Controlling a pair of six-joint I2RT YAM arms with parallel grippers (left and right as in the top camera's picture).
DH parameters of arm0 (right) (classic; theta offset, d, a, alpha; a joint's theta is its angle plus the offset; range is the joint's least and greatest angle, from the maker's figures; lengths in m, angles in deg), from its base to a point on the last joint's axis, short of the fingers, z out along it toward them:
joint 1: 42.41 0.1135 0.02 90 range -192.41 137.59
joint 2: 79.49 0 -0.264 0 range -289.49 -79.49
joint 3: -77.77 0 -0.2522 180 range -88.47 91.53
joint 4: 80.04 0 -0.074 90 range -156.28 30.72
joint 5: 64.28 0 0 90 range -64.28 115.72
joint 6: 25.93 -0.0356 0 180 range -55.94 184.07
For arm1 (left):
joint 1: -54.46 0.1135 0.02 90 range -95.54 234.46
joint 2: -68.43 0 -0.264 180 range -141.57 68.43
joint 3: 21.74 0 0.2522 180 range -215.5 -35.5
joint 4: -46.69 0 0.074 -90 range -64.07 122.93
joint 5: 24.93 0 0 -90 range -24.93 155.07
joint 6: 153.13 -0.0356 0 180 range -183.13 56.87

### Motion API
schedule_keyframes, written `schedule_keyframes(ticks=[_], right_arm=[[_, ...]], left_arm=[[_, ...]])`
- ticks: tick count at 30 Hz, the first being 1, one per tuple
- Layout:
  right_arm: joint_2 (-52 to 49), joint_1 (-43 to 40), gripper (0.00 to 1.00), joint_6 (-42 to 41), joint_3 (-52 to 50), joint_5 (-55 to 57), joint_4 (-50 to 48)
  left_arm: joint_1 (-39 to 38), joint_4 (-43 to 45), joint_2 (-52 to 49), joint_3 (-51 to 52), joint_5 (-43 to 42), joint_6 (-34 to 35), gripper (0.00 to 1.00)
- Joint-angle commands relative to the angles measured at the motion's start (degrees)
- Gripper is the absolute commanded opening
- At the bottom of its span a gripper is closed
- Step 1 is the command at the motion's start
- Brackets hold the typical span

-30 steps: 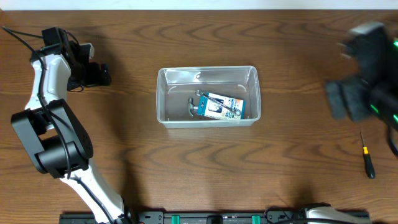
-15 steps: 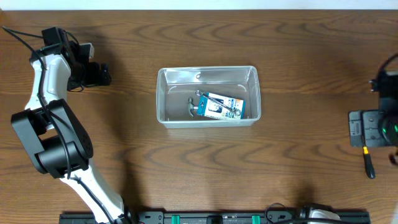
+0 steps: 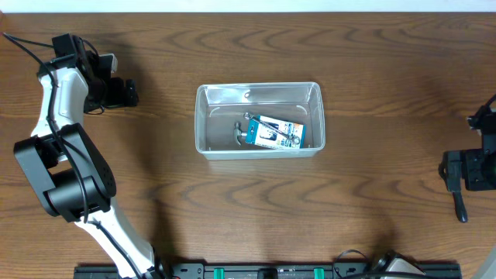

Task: Pack container
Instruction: 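Position the right gripper above the yellow-and-black screwdriver handle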

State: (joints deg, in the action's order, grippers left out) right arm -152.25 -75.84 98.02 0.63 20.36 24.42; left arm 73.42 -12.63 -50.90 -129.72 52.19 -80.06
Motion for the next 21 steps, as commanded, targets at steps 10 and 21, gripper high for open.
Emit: schedule_keyframes(ticks=[10,21], right_arm=[[-4.55,-5.35,0.99,2.54,-2.86,4.31,-5.03],[-12.94,-10.05,0.99,3.02,-4.13,2.10,-8.68]], left_arm=[[-0.02,0.02,-0.26,0.24,0.50,-0.33,0.98],[-0.02,0.02,-0.26,0.24,0.50,-0.33,0.98]])
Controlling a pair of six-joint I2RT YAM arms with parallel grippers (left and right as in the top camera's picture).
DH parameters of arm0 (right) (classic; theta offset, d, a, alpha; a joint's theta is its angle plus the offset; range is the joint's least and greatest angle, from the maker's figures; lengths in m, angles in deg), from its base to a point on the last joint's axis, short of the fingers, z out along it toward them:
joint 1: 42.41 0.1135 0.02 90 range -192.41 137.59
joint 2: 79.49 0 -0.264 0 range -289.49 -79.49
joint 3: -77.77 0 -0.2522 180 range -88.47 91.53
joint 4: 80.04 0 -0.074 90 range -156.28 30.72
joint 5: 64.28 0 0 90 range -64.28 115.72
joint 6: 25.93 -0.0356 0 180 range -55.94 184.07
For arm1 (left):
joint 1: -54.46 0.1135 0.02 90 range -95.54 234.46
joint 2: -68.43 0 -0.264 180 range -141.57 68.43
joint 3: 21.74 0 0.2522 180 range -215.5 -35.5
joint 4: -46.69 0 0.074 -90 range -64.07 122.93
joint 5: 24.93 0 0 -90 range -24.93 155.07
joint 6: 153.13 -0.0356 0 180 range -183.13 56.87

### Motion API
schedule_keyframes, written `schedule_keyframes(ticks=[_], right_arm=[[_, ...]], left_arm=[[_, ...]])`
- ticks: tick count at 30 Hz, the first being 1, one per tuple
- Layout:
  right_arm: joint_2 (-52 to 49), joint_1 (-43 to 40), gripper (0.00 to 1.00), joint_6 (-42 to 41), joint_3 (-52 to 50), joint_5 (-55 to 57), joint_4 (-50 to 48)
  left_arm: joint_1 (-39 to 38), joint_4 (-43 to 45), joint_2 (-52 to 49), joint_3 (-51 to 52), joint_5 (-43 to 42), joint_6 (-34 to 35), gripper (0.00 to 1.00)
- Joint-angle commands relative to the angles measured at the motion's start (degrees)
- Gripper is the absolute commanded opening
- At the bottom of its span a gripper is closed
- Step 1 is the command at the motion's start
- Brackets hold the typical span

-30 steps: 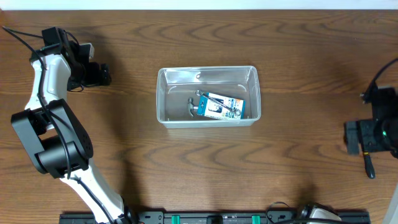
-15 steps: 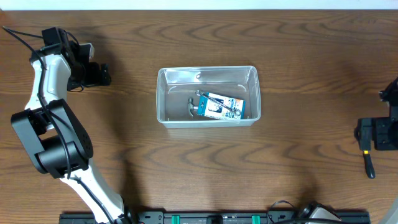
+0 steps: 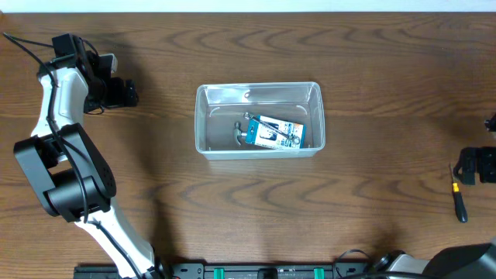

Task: Pack container
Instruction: 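Position the right gripper above the yellow-and-black screwdriver handle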

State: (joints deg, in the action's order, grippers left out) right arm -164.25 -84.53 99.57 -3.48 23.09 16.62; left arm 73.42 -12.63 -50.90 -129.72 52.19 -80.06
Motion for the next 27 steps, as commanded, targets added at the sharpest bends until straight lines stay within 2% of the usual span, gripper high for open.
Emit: schedule_keyframes(ticks=[1,11,14,21,27], right_arm=[[-1.68,-1.81,0.99,1.46,-0.04,-0.59,-1.46],[-7.85,-3.76,0.99,1.66,-0.44,-0.39,-3.82],[-7.85,-3.76,0.99,4.07,-1.95,-0.44,-5.09],[-7.85,-3.76,0.99,7.91,-10.47,-2.54,-10.10],[-7.85,-3.93,0.99,8.98,-15.28,1.01,-14.80]], left_arm=[[-0.02,0.02,-0.26,0.24,0.52,-0.33,0.98],[-0.02,0.02,-0.26,0.24,0.52,-0.33,0.98],[-0.02,0.02,-0.26,0.24,0.50,-0.33,0.98],[-0.02,0.02,-0.26,0.24,0.50,-0.33,0.98],[-0.02,0.02,-0.26,0.24,0.50,-0.33,0.98]])
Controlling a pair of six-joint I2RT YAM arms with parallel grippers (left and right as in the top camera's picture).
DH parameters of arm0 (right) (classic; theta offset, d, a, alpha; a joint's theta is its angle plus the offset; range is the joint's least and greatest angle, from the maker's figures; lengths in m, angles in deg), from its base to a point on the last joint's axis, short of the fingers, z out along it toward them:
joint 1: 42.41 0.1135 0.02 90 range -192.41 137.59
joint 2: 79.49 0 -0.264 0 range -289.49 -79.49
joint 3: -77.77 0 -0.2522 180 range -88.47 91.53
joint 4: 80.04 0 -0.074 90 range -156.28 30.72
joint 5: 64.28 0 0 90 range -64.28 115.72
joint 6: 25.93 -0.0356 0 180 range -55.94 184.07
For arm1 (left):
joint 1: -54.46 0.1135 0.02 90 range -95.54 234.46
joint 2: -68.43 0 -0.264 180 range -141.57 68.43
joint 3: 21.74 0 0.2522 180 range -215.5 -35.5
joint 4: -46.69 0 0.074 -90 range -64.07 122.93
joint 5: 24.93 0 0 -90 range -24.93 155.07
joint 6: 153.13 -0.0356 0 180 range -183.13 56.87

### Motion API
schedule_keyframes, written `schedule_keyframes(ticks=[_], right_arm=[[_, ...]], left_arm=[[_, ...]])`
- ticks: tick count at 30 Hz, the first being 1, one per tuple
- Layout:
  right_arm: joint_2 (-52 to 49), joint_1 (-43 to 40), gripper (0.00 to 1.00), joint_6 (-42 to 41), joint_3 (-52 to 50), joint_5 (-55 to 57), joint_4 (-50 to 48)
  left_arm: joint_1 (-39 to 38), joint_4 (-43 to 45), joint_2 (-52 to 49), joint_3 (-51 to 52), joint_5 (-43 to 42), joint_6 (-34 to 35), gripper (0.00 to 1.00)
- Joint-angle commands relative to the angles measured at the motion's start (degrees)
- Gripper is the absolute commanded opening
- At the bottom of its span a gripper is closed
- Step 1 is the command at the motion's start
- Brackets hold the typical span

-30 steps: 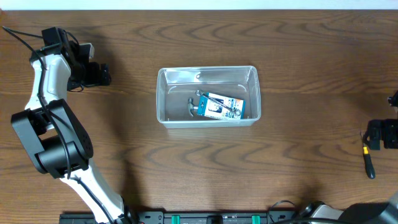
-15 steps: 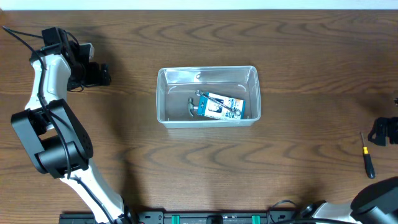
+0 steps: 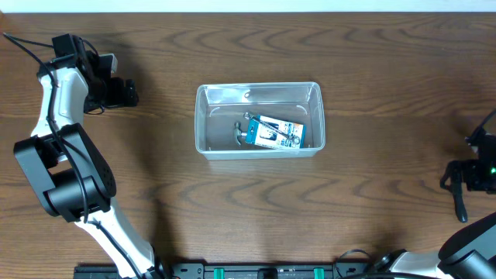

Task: Pack container
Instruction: 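Position the right gripper above the yellow-and-black screwdriver handle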

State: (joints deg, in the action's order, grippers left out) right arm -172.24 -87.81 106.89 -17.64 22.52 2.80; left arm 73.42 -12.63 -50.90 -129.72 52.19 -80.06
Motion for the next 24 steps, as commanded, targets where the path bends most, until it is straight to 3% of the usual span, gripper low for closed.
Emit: schedule_keyframes(ticks=[1,11,24], right_arm=[[0.15,-0.76,0.99,1.84,-1.44,1.95,-1.51],[0.15,-1.38,0.99,5.88,-3.10,10.80,-5.66],[-0.17,-3.17,0.99,7.37,-3.23,10.27,-7.17]], left_arm=[[-0.02,0.02,-0.26,0.24,0.50,-0.33,0.98],[-0.02,0.02,-0.26,0.24,0.52,-0.33,0.98],[-0.02,0.02,-0.26,0.24,0.50,-0.33,0.98]])
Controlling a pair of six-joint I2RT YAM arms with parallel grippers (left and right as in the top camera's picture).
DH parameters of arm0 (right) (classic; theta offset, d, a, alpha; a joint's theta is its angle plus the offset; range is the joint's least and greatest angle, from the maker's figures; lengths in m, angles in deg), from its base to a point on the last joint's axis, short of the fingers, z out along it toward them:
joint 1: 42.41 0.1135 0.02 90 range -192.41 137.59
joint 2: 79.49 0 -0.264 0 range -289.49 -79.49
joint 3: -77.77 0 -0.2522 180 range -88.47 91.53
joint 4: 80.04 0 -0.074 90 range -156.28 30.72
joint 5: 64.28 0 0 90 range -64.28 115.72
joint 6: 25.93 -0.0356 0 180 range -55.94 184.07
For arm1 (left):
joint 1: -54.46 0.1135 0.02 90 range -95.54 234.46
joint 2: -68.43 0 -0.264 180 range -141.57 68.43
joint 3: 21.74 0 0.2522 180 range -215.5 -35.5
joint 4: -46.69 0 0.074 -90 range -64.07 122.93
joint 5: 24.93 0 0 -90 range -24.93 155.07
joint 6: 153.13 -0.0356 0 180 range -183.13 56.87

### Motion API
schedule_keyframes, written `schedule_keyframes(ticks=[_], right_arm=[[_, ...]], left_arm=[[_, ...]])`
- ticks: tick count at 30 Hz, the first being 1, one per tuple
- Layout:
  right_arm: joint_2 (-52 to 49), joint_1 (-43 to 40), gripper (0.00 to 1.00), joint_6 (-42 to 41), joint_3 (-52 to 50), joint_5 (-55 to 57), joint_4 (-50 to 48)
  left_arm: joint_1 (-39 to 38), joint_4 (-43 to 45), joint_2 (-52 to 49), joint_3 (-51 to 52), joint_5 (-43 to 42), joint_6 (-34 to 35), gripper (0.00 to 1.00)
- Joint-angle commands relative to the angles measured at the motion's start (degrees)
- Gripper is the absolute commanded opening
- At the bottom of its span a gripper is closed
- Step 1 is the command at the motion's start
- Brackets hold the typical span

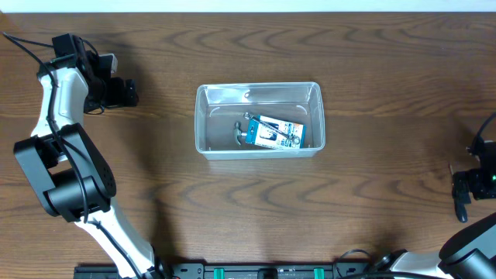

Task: Pack container
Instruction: 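Position the right gripper above the yellow-and-black screwdriver handle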

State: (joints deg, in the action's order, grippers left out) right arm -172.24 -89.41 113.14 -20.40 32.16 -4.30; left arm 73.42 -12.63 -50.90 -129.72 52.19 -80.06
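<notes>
A clear plastic container point(258, 91) stands at the table's middle. Inside it lie a blue-and-white carded packet point(277, 132) and a small metal piece point(239, 130). At the right edge a black pen-like tool point(462, 212) lies on the table, its upper part hidden under my right gripper point(465, 190). Whether the fingers are closed on the tool cannot be made out. My left gripper point(129, 94) rests at the far left, well away from the container; its jaws are too dark to read.
The left arm's links point(66, 167) stretch along the left side of the table. A black rail point(263, 271) runs along the front edge. The white wall borders the table's far edge.
My right gripper has shifted slightly toward the front edge and to the right, still over the black tool. The left arm and the container's contents have not moved.
My right gripper first stood over the black tool at the right edge. Then it was drawn back to the right, leaving the whole tool lying bare. Then it was over the tool's upper end again, and now sits a little lower there.
</notes>
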Motion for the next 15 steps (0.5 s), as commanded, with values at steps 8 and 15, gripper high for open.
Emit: schedule_keyframes(ticks=[8,15], right_arm=[[-0.17,-3.72,0.99,1.16,-0.50,-1.53,-0.98],[-0.17,-3.80,0.99,1.16,-2.38,-1.55,-2.47]], left_arm=[[-0.02,0.02,-0.26,0.24,0.50,-0.33,0.98],[-0.02,0.02,-0.26,0.24,0.50,-0.33,0.98]])
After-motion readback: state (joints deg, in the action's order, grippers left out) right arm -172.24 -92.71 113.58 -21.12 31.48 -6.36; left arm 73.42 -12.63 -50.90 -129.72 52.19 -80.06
